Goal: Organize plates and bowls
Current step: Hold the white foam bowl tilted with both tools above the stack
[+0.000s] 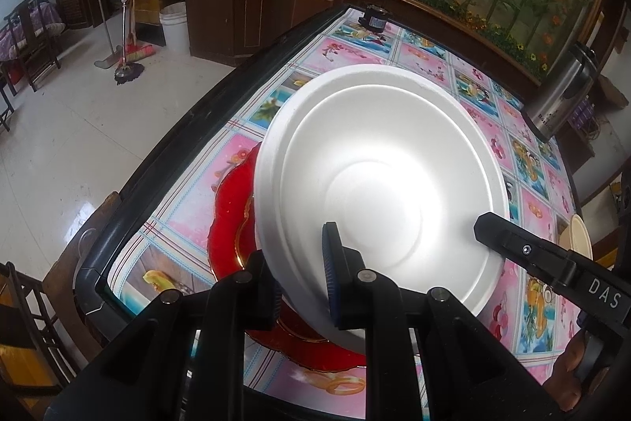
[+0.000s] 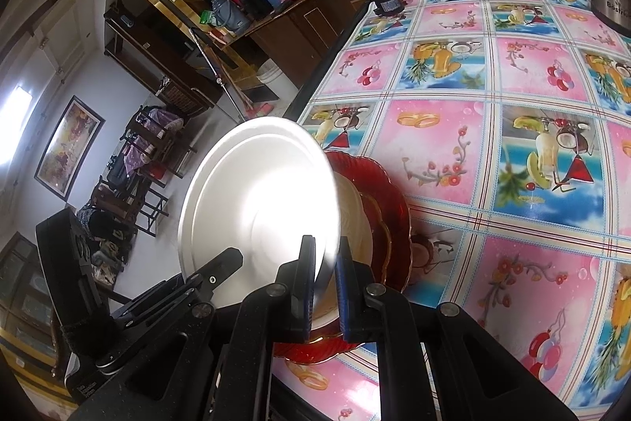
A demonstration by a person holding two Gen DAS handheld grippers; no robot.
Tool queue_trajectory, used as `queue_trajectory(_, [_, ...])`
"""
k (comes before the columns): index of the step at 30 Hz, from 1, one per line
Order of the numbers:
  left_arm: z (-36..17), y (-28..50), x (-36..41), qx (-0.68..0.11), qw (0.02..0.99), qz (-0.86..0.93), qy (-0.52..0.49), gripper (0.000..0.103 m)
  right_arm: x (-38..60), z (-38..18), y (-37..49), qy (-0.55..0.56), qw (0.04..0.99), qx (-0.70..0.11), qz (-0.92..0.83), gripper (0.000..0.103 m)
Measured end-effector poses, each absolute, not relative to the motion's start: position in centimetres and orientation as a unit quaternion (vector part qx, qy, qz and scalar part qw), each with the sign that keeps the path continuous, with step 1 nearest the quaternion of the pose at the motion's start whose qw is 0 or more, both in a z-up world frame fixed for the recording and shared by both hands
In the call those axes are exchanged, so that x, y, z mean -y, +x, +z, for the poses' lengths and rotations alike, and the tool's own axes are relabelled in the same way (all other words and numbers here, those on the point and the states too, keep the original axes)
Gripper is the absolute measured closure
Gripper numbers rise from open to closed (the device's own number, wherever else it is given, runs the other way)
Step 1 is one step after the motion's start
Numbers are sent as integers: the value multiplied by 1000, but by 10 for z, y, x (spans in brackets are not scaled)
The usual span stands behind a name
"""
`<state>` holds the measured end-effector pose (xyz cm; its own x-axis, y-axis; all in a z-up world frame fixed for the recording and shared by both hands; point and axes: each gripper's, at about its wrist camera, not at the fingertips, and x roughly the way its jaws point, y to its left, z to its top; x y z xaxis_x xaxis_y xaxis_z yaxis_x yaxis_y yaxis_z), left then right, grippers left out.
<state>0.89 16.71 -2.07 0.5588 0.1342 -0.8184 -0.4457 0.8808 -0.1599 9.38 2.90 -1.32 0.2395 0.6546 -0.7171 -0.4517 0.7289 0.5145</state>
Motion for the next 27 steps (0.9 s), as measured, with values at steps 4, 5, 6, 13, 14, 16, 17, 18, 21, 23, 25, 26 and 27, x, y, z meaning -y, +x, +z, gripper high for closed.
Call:
queue_trajectory(4, [-23, 11, -167, -440, 864, 170, -176, 87, -29, -15, 95, 101, 780, -507, 353, 94])
queue_trajectory(5, [-24, 11, -167, -441, 864, 169, -176, 87, -28, -15, 95, 101, 780, -507, 353, 94])
queue_trajectory(6, [-25, 11, -168, -442, 863, 169, -178, 87, -28, -16, 96, 101, 780, -508, 351, 94])
queue_trajectory(13, [-26, 13, -166, -441, 863, 167, -181, 87, -29, -19, 96, 101, 779, -511, 349, 90])
queue_trajectory(14, [-26, 13, -166, -441, 863, 167, -181, 87, -29, -19, 97, 100, 779, -511, 349, 90])
queue_trajectory(16, [-26, 14, -165, -441, 863, 167, -181, 87, -29, -19, 97, 102, 779, -512, 348, 90])
queue_trajectory(17, [-26, 14, -165, -440, 864, 167, -181, 87, -29, -19, 97, 101, 779, -512, 347, 90])
queue_trajectory(18, [-26, 15, -165, -440, 864, 167, -181, 87, -29, -19, 97, 100, 779, -512, 347, 90])
queue_trajectory(21, [-26, 14, -165, -439, 863, 168, -184, 87, -29, -19, 97, 100, 779, -512, 346, 90])
queue_trajectory(23, [-26, 14, -164, -438, 864, 169, -182, 87, -29, -19, 97, 100, 780, -513, 345, 89])
queue_trajectory(25, [-25, 14, -164, -438, 863, 170, -183, 86, -30, -19, 97, 98, 780, -513, 345, 89])
queue_trajectory(26, [-25, 14, -164, -439, 863, 171, -184, 85, -30, -19, 97, 98, 780, -513, 344, 89])
queue_trajectory(27, [-25, 14, -164, -440, 863, 170, -185, 84, -30, -19, 97, 98, 780, -513, 345, 89])
